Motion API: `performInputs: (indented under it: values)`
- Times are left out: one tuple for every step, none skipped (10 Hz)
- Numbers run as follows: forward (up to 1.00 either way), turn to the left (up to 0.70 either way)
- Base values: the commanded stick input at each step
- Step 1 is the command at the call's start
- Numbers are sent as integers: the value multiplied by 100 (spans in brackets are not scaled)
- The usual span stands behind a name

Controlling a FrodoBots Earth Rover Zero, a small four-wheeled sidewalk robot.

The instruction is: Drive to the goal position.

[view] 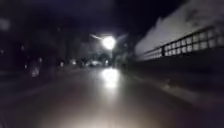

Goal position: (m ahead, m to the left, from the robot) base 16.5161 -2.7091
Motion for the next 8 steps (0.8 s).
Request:
performInputs:
  values:
    - [70, 0]
    - [70, 0]
    - [70, 0]
    - [70, -35]
    - [70, -35]
    - [70, -35]
    - [70, -35]
    - [70, -35]
